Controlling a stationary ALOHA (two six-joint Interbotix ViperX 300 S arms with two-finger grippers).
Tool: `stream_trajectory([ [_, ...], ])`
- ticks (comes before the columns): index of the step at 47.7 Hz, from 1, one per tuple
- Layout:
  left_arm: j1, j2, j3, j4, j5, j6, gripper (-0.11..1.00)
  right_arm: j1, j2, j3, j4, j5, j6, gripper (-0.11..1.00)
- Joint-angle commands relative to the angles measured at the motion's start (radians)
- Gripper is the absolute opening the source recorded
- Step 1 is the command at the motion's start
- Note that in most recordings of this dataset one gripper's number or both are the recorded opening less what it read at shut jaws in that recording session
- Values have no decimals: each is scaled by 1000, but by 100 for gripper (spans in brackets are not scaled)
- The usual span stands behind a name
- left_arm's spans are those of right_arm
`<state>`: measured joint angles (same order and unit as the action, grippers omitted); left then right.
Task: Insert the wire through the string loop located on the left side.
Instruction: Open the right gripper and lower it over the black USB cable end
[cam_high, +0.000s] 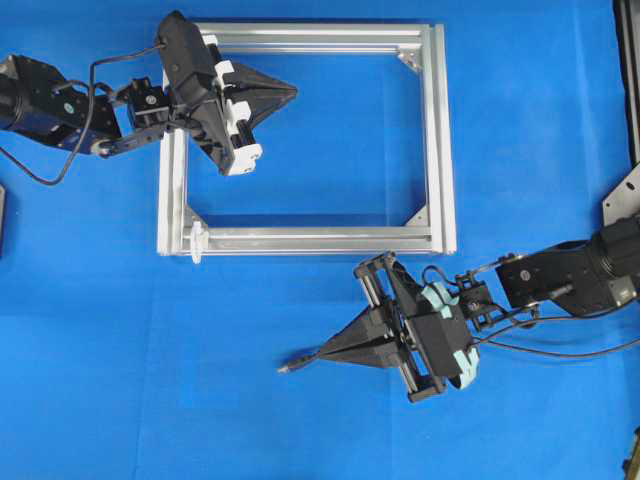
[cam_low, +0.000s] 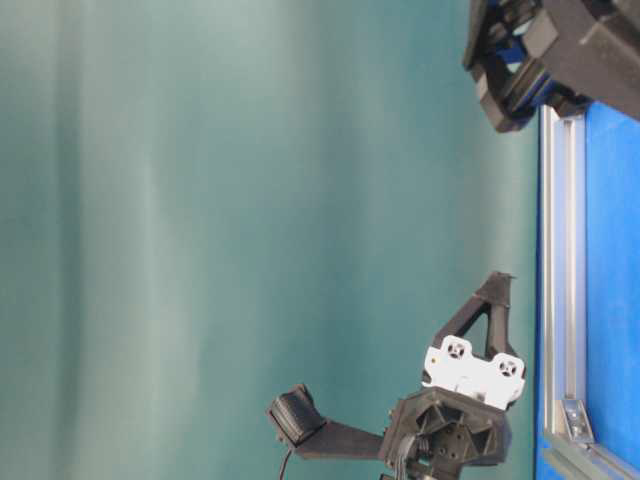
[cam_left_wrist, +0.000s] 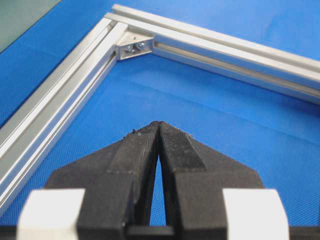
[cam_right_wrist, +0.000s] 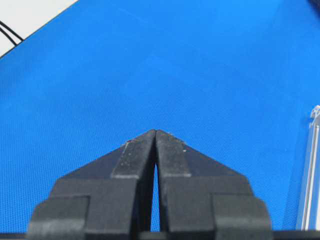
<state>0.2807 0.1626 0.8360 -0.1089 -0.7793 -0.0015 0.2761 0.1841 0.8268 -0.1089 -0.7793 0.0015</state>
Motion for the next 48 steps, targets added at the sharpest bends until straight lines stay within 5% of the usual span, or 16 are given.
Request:
stream_trajectory([
  [1,-9,-35,-8,17,12,-3,0,6,-51,-5,2,-5,3,1],
  [27,-9,-35,-6,18,15,-5,0,6,-58,-2,2,32,18,0],
  [34,-9,-37,-6,18,15,-5,0,6,-58,-2,2,31,48,25],
  [44,-9,-37,-6,18,15,-5,0,6,-58,-2,2,31,54,86],
  [48,-9,-37,-6,18,15,-5,0,8,-58,-2,5,32,54,90],
])
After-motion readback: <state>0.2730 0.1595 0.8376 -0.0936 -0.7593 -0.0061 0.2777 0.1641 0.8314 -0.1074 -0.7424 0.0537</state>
